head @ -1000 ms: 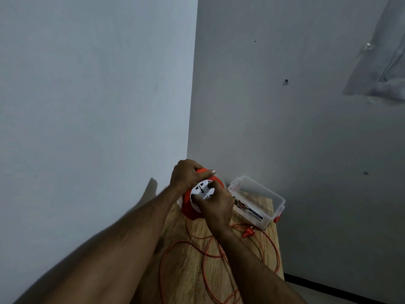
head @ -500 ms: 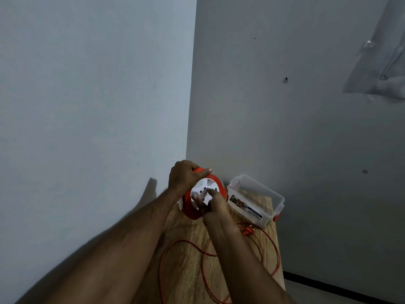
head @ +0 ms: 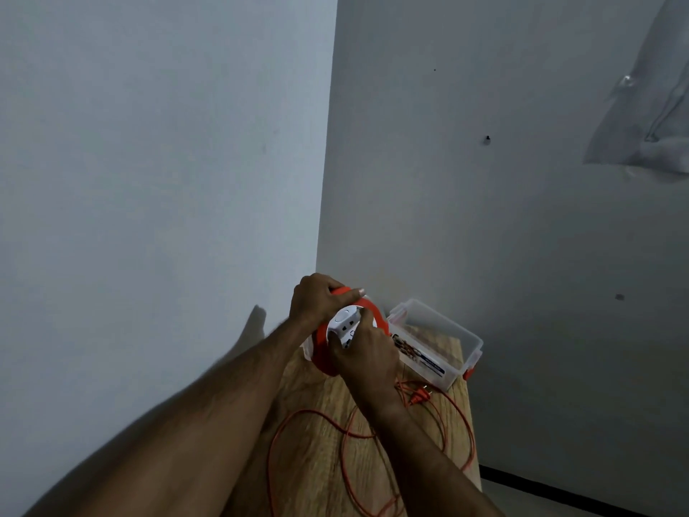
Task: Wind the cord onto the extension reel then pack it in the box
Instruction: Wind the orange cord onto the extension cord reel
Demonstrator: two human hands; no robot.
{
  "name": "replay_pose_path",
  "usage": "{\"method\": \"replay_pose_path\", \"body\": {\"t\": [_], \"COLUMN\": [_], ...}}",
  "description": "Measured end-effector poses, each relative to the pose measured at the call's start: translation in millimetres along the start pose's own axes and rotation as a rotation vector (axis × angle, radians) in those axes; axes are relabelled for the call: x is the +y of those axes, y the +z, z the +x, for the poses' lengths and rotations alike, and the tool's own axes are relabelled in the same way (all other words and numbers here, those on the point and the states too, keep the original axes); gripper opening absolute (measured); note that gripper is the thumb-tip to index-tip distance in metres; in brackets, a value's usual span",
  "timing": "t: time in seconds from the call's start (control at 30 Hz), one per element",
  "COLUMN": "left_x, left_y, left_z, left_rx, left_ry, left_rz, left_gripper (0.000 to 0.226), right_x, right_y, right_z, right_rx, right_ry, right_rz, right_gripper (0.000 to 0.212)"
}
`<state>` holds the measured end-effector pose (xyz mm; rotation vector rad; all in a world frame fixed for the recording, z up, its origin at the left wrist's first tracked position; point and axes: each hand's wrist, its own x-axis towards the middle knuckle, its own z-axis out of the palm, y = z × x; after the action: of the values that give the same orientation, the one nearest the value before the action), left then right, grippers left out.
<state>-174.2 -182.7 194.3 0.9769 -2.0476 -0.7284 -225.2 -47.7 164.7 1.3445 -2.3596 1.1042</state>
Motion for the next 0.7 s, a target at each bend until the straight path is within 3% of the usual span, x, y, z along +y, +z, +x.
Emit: {"method": "replay_pose_path", "body": {"t": [0.1,0.2,0.33,0.4,0.43,0.5,0.53,0.6,0.7], "left_x": [-0.7,-1.4,2.9,7.1,9.5,12.9,12.8,9.2,3.1], "left_y": [0.6,-1.0,-4.6,-2.7,-0.8,4.4,6.6,7.1,1.5], "left_z": [-0.3,-0.4,0.5,1.0,0.3,-3.0,-4.8,-7.5,-5.5], "left_rx": [-0.004,0.005,-0.003,0.006,0.013,0.017,0.017,0.03,0.031], "left_ry": [0.008,0.015,0.047,0.063,0.075,0.112,0.126,0.111,0.056], "left_rz": [0.014,-0.006,0.034,0.066,0.083,0.122,0.133,0.113,0.085], "left_gripper": [0.051,0.067,0.067,0.058,0.056,0.054,0.054,0.053,0.052], "right_x": [-0.8,-2.3,-5.9,-11.0,-14.6,-23.5,-25.8,-27.2,-28.6], "right_y": [4.4,3.1,4.6,10.0,11.9,8.0,4.8,-0.1,-12.7], "right_z": [2.9,4.6,6.8,8.8,12.6,23.6,28.8,37.1,33.9], "right_rx": [-0.03,-0.003,0.138,0.141,0.11,0.065,0.058,0.111,-0.019], "right_ry": [0.044,0.098,0.294,0.568,0.802,1.341,1.509,1.596,1.515], "right_rz": [0.113,0.296,0.493,0.585,0.707,1.186,1.48,1.785,1.766], "right_gripper": [0.052,0.04,0.048,0.057,0.062,0.079,0.082,0.072,0.061]}}
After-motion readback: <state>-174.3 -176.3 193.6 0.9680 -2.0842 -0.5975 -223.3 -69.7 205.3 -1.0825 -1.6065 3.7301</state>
